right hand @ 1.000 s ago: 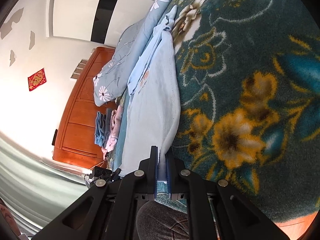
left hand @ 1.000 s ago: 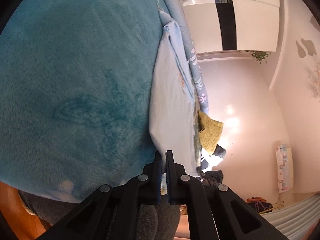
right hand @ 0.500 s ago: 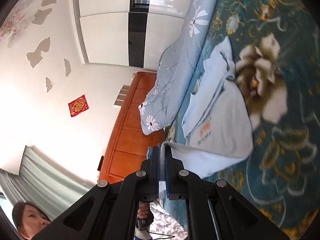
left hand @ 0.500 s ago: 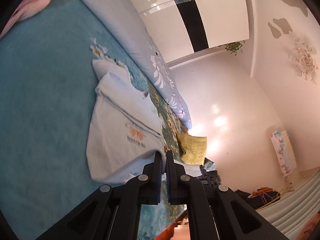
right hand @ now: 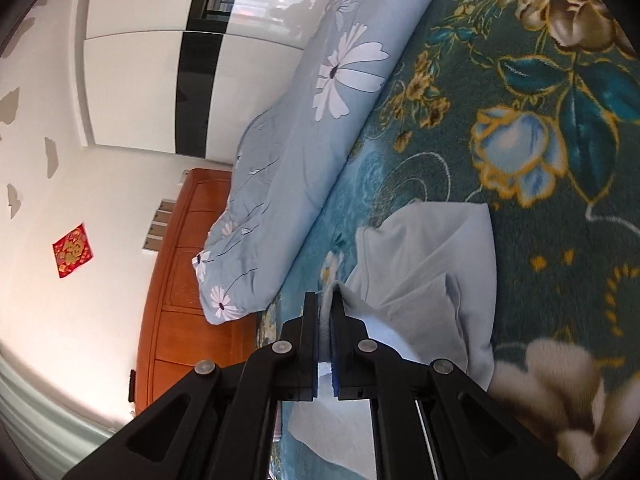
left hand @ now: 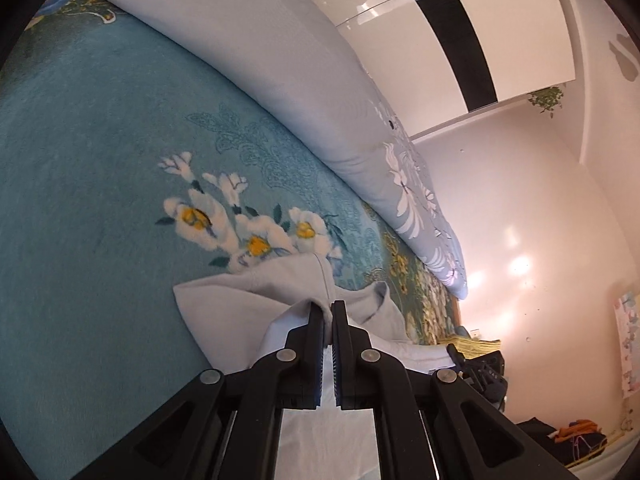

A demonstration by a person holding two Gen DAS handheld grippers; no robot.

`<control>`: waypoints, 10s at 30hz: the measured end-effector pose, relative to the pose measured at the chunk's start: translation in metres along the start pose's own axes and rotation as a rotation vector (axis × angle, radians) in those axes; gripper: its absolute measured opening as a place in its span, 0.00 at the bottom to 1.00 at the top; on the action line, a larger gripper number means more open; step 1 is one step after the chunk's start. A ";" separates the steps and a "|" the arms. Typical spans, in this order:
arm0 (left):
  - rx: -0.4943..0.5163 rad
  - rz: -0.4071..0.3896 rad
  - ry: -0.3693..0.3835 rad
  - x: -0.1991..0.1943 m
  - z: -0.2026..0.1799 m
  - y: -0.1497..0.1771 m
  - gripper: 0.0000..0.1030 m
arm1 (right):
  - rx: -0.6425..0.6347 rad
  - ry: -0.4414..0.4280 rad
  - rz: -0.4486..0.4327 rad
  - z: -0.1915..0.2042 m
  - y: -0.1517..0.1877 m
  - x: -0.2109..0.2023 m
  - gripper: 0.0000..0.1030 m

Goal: Fold clothes

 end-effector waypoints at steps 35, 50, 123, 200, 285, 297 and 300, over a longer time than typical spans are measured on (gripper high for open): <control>0.130 0.194 -0.185 -0.029 0.056 0.126 0.60 | -0.110 0.230 0.158 -0.048 0.097 -0.053 0.40; 0.017 0.157 -0.132 -0.026 0.055 0.125 0.05 | -0.065 0.153 0.111 -0.040 0.113 -0.035 0.08; 0.397 -0.024 -0.512 -0.045 0.015 0.087 0.39 | -0.624 0.574 0.203 0.022 0.126 0.003 0.28; 0.422 0.042 -0.333 -0.002 -0.021 0.298 0.20 | -0.219 0.264 0.022 -0.021 0.197 -0.076 0.51; 0.059 -0.141 0.018 -0.154 0.064 0.290 0.11 | -0.289 -0.009 0.275 0.177 0.214 0.139 0.03; 0.136 -0.107 0.050 -0.176 0.067 0.270 0.44 | -0.531 0.159 0.343 0.167 0.232 0.147 0.08; 0.232 -0.180 -0.049 -0.178 0.057 0.231 0.64 | -0.591 0.222 0.281 0.141 0.248 0.091 0.54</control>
Point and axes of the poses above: each gripper's, at about its wrist camera, not at the fingertips, and x roughly the way its jaws point, z to its left, y to its underside, the point moved 7 cm from there along x, roughly the way its jaws point, and after that the axes turned 7 degrees about -x, right-handed, at the moved point
